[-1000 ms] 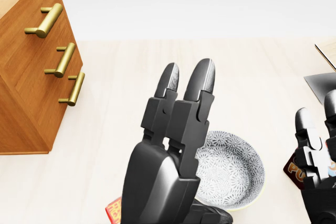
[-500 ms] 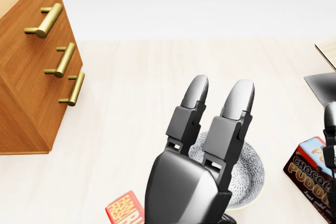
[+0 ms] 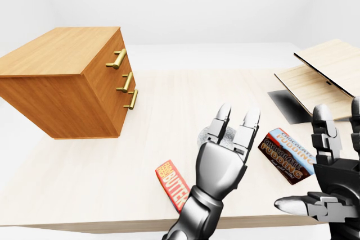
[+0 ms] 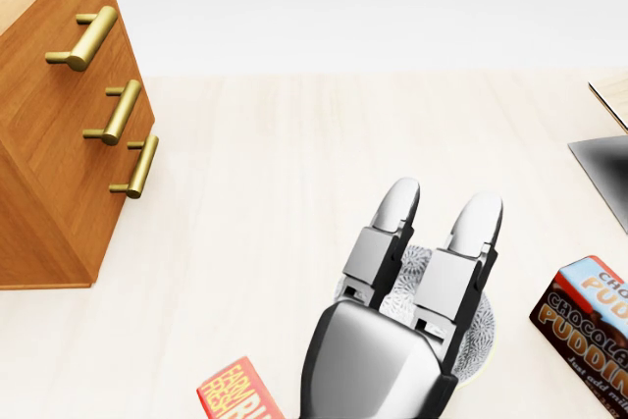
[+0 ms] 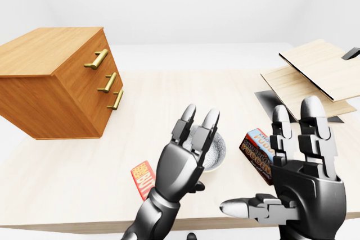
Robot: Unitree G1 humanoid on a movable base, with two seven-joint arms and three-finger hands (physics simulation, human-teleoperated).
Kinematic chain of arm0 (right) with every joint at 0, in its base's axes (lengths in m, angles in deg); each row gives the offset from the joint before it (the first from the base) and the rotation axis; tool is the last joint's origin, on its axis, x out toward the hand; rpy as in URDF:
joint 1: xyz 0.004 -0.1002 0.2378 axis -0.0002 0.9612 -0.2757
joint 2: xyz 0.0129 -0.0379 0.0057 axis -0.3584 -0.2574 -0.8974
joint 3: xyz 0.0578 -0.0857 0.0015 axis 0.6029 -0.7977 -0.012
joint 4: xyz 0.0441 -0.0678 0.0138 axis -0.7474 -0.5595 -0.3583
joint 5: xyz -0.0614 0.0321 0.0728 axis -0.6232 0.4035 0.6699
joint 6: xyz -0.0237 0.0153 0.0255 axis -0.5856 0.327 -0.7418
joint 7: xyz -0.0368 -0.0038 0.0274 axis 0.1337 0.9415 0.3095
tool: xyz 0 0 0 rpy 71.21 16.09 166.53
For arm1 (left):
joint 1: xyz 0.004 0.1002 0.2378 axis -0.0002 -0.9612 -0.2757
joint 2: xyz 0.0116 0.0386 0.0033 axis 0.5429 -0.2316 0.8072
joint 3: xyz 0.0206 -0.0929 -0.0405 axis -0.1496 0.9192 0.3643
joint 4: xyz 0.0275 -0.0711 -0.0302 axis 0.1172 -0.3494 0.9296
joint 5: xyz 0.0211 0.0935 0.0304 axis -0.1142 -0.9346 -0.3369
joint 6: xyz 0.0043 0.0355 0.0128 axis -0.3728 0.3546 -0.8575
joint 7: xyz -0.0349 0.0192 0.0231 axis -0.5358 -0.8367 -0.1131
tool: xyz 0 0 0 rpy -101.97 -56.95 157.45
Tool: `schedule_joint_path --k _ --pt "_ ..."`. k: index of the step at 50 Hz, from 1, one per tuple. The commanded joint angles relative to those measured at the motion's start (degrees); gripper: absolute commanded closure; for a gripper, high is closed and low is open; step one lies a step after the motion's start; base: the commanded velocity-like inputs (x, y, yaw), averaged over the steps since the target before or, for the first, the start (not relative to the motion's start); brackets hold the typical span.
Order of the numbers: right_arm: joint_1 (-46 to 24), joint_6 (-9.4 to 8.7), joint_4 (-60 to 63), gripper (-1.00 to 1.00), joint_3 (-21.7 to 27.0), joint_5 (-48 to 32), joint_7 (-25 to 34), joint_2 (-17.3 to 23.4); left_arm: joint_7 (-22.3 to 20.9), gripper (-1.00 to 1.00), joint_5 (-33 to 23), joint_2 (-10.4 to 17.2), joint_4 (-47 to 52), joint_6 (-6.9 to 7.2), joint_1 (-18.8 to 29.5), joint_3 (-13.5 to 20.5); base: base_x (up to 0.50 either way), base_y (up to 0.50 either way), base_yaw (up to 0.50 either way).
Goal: Close the top drawer of the cabinet and put the bowl on top of it.
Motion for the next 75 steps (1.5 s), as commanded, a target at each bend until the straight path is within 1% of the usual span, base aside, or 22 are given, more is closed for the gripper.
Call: schedule_joint_path --k 1,7,11,18,23,27,32,41,47,55,60,67,75 --pt "0.1 0.00 0.8 -1.00 1.4 1.0 1.0 -0.8 -0.4 -1.00 0.4 -0.6 -2.8 0.00 0.0 0.1 0.00 0.00 0.00" --pt "0.1 0.00 1.0 -1.00 1.6 1.1 1.2 -1.0 0.1 -1.00 1.8 -1.2 -4.5 0.00 1.0 1.2 0.00 0.00 0.00" --pt "0.3 0.00 1.1 -1.00 1.3 0.8 1.4 -1.3 1.1 -1.00 1.1 -2.1 -7.2 0.00 2.6 3.5 0.00 0.00 0.00" --pt "0.5 0.00 1.1 -1.00 1.1 0.6 1.7 -1.5 2.8 -1.00 0.3 -2.6 -11.1 0.00 2.9 5.0 0.00 0.00 0.00" --pt "0.8 0.00 1.2 -1.00 0.9 0.5 1.9 -1.7 2.4 -1.00 -0.1 -2.7 -10.5 0.00 2.7 5.2 0.00 0.00 0.00" --pt "0.7 0.00 1.0 -1.00 1.0 0.5 1.8 -1.6 2.9 -1.00 0.4 -2.7 -10.8 0.00 2.6 5.4 0.00 0.00 0.00" --pt "0.7 0.00 1.1 -1.00 1.3 0.9 1.9 -1.6 3.3 -1.00 0.8 -2.7 -11.6 0.00 2.1 4.5 0.00 0.00 0.00" --pt "0.5 0.00 1.2 -1.00 1.5 1.1 1.6 -1.6 3.7 -1.00 -0.8 -3.2 -14.1 0.00 3.3 6.0 0.00 0.00 0.00" --pt "0.6 0.00 1.2 -1.00 1.4 1.1 1.7 -1.7 3.5 -1.00 -1.7 -3.4 -15.0 0.00 3.4 6.2 0.00 0.00 0.00" --pt "0.6 0.00 1.2 -1.00 1.3 0.9 1.9 -1.7 3.3 -1.00 -2.7 -4.0 -15.8 0.00 4.3 7.3 0.00 0.00 0.00" --pt "0.5 0.00 1.2 -1.00 1.4 1.1 1.7 -1.6 2.9 -1.00 -3.2 -4.0 -16.1 0.00 4.0 7.3 0.00 0.00 0.00" --pt "0.7 0.00 1.3 -1.00 1.3 1.1 1.9 -1.7 3.2 -1.00 -2.9 -4.2 -17.8 0.00 4.7 8.5 0.00 0.00 0.00" --pt "0.6 0.00 1.0 -1.00 0.8 0.6 1.8 -1.6 4.5 -1.00 -3.2 -5.1 -22.9 0.00 6.7 11.1 0.00 0.00 0.00"
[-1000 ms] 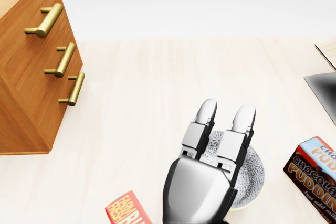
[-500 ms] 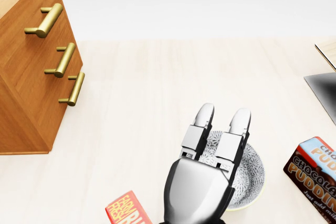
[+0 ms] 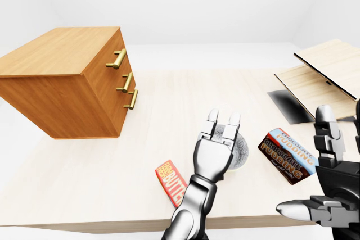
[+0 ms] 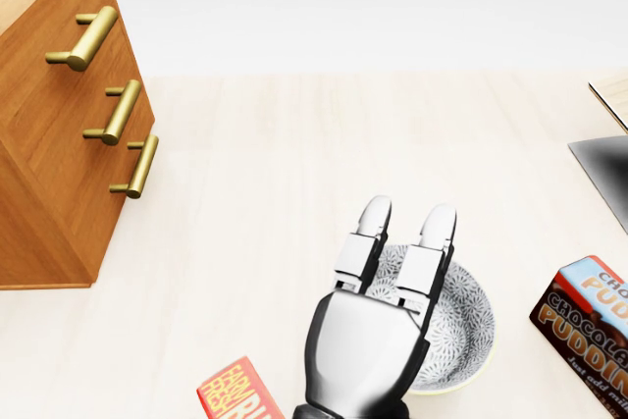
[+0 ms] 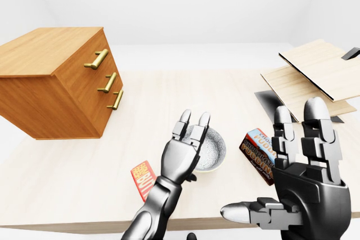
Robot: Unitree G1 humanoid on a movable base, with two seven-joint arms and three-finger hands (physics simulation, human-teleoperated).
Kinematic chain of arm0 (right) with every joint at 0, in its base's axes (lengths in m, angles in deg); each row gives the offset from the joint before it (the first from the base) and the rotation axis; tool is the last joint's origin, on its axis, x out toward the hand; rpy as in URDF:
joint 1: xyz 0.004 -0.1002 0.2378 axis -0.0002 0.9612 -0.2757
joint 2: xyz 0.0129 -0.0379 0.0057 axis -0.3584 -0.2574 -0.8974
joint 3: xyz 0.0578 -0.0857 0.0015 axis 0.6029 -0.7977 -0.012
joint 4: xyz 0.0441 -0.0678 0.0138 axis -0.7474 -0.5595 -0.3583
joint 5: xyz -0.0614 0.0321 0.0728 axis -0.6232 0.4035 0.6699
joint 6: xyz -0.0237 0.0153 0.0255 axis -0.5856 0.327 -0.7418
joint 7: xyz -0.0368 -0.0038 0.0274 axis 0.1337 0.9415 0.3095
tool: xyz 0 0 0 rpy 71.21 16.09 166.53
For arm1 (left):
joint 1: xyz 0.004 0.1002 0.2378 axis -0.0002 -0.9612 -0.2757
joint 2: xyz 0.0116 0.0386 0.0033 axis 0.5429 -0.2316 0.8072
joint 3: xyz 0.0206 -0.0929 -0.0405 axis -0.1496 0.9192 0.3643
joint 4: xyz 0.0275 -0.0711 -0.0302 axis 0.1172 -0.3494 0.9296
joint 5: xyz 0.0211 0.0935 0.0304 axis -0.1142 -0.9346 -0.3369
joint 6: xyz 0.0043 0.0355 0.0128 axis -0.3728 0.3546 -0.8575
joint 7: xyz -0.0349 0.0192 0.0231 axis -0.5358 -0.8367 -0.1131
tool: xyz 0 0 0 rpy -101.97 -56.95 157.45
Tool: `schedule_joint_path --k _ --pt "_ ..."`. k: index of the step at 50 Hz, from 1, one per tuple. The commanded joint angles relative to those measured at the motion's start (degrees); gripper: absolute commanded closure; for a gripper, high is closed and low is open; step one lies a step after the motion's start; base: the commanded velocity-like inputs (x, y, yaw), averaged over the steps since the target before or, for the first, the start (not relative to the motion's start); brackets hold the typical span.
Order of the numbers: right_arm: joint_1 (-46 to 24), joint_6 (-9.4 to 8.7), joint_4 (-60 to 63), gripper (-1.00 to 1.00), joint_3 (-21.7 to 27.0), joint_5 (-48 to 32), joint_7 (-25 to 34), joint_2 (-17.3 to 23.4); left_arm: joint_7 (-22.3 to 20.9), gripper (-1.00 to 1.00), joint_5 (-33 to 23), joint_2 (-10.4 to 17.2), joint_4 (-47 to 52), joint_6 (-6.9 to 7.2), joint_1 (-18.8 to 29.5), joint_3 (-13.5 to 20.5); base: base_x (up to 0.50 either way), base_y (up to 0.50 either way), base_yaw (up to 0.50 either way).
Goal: Close the top drawer of the cabinet and put the bowl on top of it.
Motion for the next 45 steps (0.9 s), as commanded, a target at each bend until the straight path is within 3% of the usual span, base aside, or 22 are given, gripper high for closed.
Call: schedule_joint_path --k 1,9,45 --pt "0.0 0.00 -0.2 -1.00 -0.5 -0.4 -0.1 0.1 0.9 -1.00 -0.4 -0.9 -4.5 0.00 1.7 2.5 0.00 0.00 0.00" --pt "0.1 0.00 0.0 -1.00 -0.5 -0.2 0.0 0.1 1.3 -1.00 0.0 -1.5 -7.1 0.00 2.8 4.1 0.00 0.00 0.00" --pt "0.0 0.00 0.2 -1.00 0.4 0.6 0.1 0.1 3.0 -1.00 -3.2 -2.3 -14.3 0.00 2.6 3.4 0.00 0.00 0.00"
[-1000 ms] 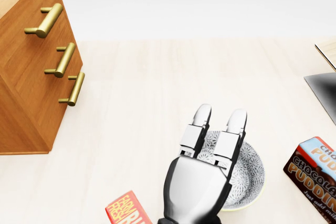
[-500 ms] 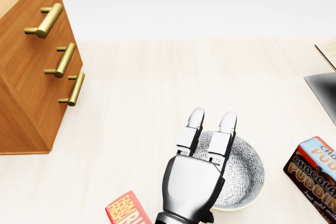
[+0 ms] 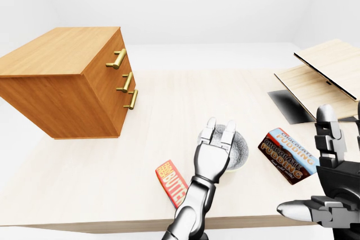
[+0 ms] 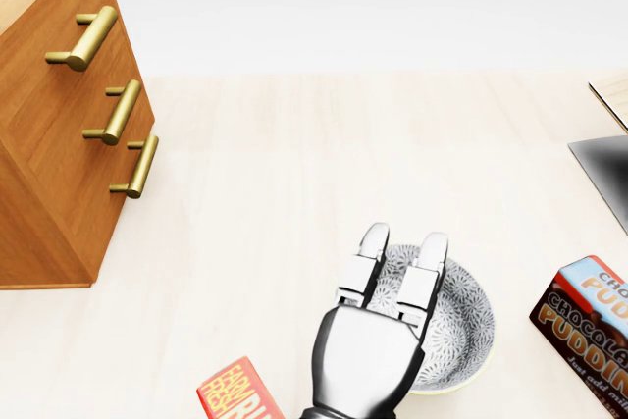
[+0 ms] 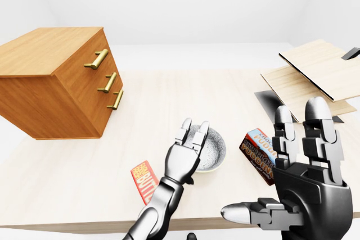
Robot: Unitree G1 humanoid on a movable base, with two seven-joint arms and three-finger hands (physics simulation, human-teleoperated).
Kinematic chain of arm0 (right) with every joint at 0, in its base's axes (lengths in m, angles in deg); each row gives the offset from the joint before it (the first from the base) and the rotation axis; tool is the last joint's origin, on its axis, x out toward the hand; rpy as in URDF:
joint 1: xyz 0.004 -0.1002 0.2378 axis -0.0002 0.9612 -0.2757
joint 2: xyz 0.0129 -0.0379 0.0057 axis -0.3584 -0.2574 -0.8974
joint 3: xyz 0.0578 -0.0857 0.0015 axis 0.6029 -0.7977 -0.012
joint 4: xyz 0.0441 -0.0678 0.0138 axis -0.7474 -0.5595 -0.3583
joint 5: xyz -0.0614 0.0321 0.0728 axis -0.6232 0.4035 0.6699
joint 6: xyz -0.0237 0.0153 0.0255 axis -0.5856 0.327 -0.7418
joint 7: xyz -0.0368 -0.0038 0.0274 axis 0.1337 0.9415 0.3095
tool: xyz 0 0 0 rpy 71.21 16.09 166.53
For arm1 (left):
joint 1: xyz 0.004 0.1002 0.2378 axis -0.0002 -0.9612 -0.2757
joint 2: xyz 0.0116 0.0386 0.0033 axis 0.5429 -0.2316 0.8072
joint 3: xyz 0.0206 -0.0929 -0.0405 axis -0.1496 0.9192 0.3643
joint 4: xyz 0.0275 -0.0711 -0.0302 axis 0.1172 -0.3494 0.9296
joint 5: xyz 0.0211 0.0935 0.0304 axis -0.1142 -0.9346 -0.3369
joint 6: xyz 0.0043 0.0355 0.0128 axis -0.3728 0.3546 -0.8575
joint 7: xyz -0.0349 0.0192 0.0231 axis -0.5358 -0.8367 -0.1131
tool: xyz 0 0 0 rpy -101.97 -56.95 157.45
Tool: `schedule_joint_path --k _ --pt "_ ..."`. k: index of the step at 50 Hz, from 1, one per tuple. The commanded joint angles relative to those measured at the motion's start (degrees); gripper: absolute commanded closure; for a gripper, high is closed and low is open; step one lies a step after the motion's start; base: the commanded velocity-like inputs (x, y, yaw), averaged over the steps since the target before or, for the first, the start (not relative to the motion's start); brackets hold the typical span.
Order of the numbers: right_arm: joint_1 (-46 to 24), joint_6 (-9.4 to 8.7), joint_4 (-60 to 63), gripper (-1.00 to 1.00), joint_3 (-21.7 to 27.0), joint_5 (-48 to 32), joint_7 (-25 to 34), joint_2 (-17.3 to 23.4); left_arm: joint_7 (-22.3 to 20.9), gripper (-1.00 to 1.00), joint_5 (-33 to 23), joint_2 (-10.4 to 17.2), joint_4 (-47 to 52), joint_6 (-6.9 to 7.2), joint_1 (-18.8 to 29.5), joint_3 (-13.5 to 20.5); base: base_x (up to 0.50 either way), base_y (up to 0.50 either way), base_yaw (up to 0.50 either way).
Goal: Close the top drawer of the cabinet and put the bowl on top of it.
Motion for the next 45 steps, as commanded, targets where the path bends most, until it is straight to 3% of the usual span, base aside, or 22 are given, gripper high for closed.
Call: schedule_joint_path --k 1,45 --pt "0.0 0.00 0.0 -1.00 0.3 0.2 0.1 0.0 0.5 -1.00 -0.6 -0.4 -1.9 0.00 0.3 0.1 0.00 0.00 0.00" --pt "0.1 0.00 0.4 -1.00 0.5 0.5 0.5 -0.3 2.1 -1.00 -0.7 -1.4 -6.8 0.00 1.9 1.7 0.00 0.00 0.00"
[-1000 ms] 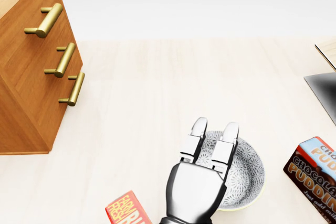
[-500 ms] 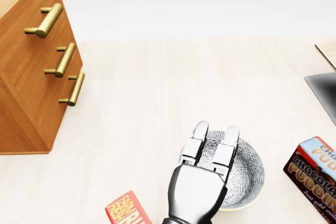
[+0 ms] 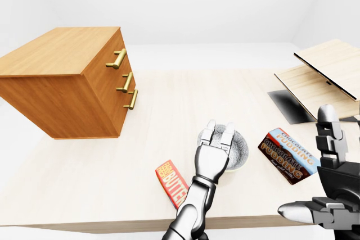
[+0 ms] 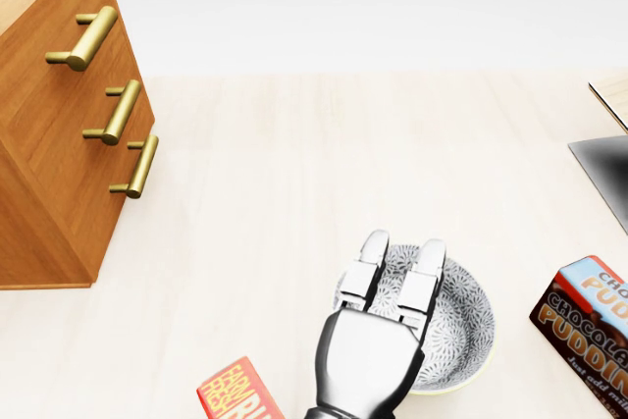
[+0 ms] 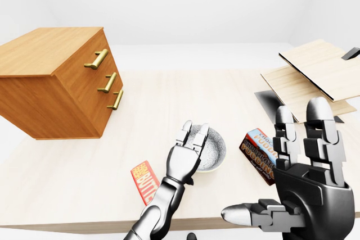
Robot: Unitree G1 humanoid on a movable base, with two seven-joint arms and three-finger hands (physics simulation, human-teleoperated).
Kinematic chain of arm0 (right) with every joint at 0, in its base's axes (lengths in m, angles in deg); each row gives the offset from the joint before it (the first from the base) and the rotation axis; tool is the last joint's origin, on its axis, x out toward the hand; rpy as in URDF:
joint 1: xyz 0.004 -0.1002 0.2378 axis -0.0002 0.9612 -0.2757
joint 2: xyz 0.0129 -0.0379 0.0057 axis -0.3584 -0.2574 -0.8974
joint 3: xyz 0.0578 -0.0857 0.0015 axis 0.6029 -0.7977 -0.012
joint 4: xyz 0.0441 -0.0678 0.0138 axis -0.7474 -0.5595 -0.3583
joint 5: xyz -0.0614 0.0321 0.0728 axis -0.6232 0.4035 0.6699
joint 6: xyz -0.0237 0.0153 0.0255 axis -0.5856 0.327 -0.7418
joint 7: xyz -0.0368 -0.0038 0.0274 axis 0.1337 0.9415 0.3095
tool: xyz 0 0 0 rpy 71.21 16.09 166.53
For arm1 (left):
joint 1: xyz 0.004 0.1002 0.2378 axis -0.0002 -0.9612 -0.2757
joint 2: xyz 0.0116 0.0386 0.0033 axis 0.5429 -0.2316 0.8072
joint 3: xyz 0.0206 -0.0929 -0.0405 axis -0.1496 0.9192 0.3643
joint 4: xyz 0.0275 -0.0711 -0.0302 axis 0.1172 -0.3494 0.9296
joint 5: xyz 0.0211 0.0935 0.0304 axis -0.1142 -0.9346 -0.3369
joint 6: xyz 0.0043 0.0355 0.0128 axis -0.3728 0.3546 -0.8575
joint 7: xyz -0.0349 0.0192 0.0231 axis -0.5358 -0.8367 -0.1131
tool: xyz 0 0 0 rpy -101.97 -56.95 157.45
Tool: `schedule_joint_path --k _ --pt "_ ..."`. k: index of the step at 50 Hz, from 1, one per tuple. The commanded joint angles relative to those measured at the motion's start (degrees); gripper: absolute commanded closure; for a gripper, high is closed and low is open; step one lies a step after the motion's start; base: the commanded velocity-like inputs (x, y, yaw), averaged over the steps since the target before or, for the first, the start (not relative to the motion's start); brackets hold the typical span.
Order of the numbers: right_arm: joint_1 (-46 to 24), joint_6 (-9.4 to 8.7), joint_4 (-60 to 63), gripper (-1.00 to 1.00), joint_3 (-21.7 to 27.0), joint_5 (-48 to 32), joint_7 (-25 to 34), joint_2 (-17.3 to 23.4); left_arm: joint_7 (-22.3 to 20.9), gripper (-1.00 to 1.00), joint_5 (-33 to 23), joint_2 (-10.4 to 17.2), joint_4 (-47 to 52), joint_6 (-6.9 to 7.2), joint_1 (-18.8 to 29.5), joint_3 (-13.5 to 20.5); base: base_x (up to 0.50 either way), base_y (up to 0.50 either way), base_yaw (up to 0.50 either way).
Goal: Close the top drawer of the cabinet and put the bowl on top of it.
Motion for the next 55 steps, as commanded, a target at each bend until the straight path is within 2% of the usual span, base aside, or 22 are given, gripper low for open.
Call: schedule_joint_path --k 1,2,3,31,42,55 --pt "0.0 0.00 0.1 -1.00 0.1 0.1 0.0 0.0 0.2 -0.73 -0.2 -0.1 -0.8 0.00 0.1 0.0 0.00 0.00 0.00" --pt "-0.1 0.00 0.0 -1.00 0.1 0.0 0.0 0.0 0.2 0.42 -0.3 -0.1 -0.7 0.00 0.0 0.0 0.00 0.00 0.00" --pt "-0.1 0.00 -0.1 -1.00 0.0 -0.1 0.0 0.0 0.1 1.00 -0.5 0.0 -0.7 0.00 -0.1 -0.1 0.00 0.00 0.00" --pt "0.0 0.00 -0.1 -1.00 -0.4 -0.2 0.1 0.1 -0.9 1.00 -1.1 0.1 0.9 0.00 0.0 0.1 0.00 0.00 0.00" --pt "0.2 0.00 -0.4 -1.00 -1.4 -1.0 0.0 0.0 -4.3 1.00 -1.6 0.9 7.6 0.00 -0.4 0.0 0.00 0.00 0.00" --pt "0.6 0.00 -0.9 -1.00 -3.0 -2.1 -0.5 0.4 -11.5 1.00 -2.6 2.6 20.4 0.00 -2.1 -1.5 0.00 0.00 0.00"
